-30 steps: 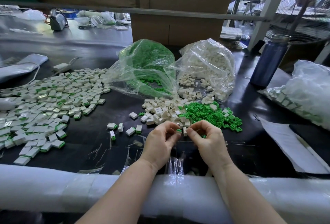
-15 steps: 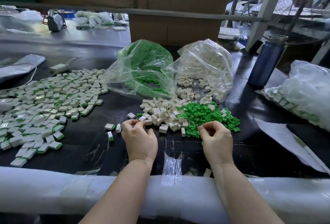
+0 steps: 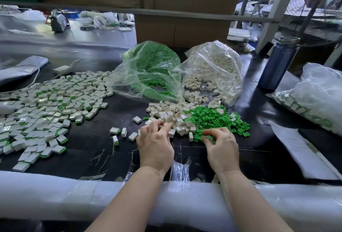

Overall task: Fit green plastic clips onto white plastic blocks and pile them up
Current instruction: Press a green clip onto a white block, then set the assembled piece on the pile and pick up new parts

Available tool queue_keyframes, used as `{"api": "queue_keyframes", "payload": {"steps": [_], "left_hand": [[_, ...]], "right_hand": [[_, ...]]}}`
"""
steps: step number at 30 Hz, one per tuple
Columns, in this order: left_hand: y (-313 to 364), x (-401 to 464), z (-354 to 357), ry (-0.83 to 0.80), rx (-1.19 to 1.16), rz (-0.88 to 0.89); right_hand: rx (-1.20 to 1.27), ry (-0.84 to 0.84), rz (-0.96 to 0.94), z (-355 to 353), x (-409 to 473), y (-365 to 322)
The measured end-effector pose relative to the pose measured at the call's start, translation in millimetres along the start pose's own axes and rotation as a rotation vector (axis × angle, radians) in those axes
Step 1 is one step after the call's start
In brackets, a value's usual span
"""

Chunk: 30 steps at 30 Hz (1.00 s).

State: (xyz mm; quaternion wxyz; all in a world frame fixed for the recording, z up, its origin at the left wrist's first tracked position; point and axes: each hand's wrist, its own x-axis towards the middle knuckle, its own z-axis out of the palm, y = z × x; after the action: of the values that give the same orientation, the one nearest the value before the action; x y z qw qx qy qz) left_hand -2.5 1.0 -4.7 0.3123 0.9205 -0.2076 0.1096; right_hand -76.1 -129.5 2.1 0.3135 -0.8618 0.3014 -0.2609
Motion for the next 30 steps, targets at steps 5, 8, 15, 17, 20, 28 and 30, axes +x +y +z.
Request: {"api": "queue_keyframes", "payload": {"steps": [5,8,15,17,20,28,30], "left_hand": [[-2,0,4,-0.071,-0.013,0.096],[-1,0,2,-0.078,-0.128,0.087],[8,-3,-6,-0.124,-0.340,0.125],[8,-3,-7,-0.154,-0.366,0.124],[8,-3,-8,-0.168,-0.396,0.106],[7,-3,-7,-0.222,-0.525,0.071],[6,-3,-8,-0.224,-0.554,0.081]], "right_hand": [[-0.191,-0.085,0.037,0,-1,-2],[-0.215,-0.079,0.046,0,-2,-2],[-0.265,-0.062,0.038,2,0,-3],[-0.279,-0.056,0.025,3,-1,-3],[-0.244,-0.006,-0.026,2,-1,-2],[0.348,-0.021,-0.125,-1,-3,-6],[0.451,-0.050,-0.095,-2,-3,-6]]}}
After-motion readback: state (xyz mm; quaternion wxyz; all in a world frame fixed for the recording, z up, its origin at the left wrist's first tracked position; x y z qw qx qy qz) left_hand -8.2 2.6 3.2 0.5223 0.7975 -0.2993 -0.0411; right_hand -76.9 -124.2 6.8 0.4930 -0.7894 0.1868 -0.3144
